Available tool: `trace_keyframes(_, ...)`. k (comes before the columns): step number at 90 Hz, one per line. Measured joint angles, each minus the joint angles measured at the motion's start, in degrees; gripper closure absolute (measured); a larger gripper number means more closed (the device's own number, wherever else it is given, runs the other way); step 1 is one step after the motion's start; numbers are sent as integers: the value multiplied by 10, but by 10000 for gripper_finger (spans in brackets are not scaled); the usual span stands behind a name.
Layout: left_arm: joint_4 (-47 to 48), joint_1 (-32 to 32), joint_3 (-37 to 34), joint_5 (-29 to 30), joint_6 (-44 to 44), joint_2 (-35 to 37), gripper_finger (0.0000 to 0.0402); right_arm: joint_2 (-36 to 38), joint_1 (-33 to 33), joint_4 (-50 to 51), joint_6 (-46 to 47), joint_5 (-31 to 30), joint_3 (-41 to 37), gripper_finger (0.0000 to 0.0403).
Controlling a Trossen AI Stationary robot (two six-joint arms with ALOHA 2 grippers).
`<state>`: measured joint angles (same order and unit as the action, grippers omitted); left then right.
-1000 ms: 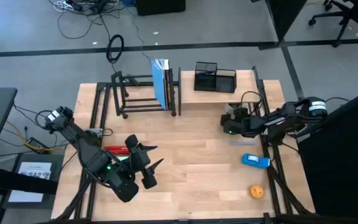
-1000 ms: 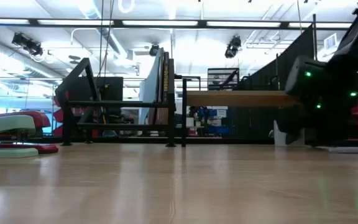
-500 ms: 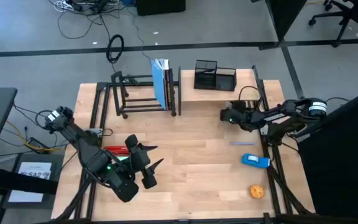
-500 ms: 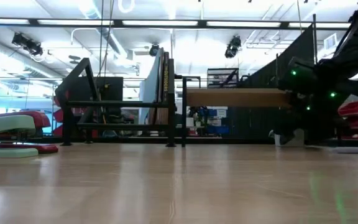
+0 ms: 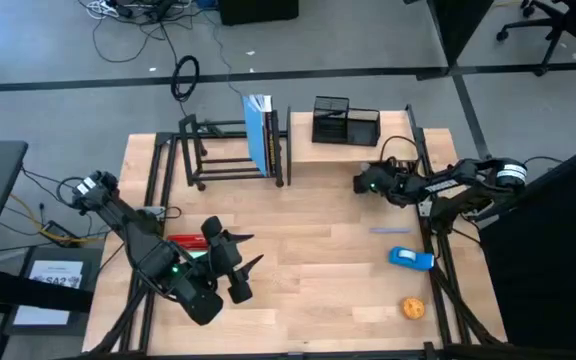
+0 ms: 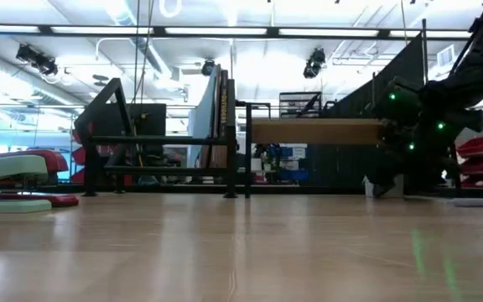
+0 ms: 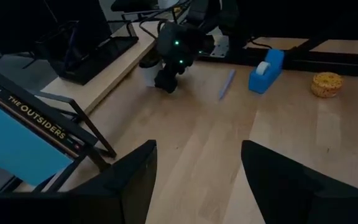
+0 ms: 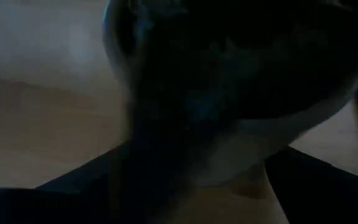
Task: Stock shelves
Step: Remove the white vase plant from under the shelf
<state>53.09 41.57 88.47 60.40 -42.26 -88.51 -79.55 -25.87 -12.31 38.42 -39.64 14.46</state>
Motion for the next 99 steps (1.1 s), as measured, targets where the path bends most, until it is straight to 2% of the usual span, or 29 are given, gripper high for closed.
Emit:
trace_keyframes(11, 0, 0, 0, 0, 0, 0, 188, 0, -1, -11, -19, 5, 0, 108)
trace_keyframes(36, -2, 0, 0, 0, 0, 0, 188, 0, -1, -19, -78, 39, 0, 182)
trace_keyframes(57, -10, 0, 0, 0, 0, 0, 188, 1, 5, -29, -132, 91, 1, 206)
trace_keyframes(63, -10, 0, 0, 0, 0, 0, 188, 2, 16, -30, -122, 102, -2, 208)
trace_keyframes(69, -10, 0, 0, 0, 0, 0, 188, 2, 29, -34, -68, 101, -14, 209)
trace_keyframes(81, -10, 0, 0, 0, 2, 0, 188, 1, 70, -72, 51, 35, -51, 205)
trace_keyframes(90, -10, 0, 0, 0, 2, 0, 188, 0, 98, -110, 50, 4, -68, 184)
trace_keyframes(99, -10, 0, 0, 0, 3, 0, 188, -1, 112, -109, 36, -17, -70, 144)
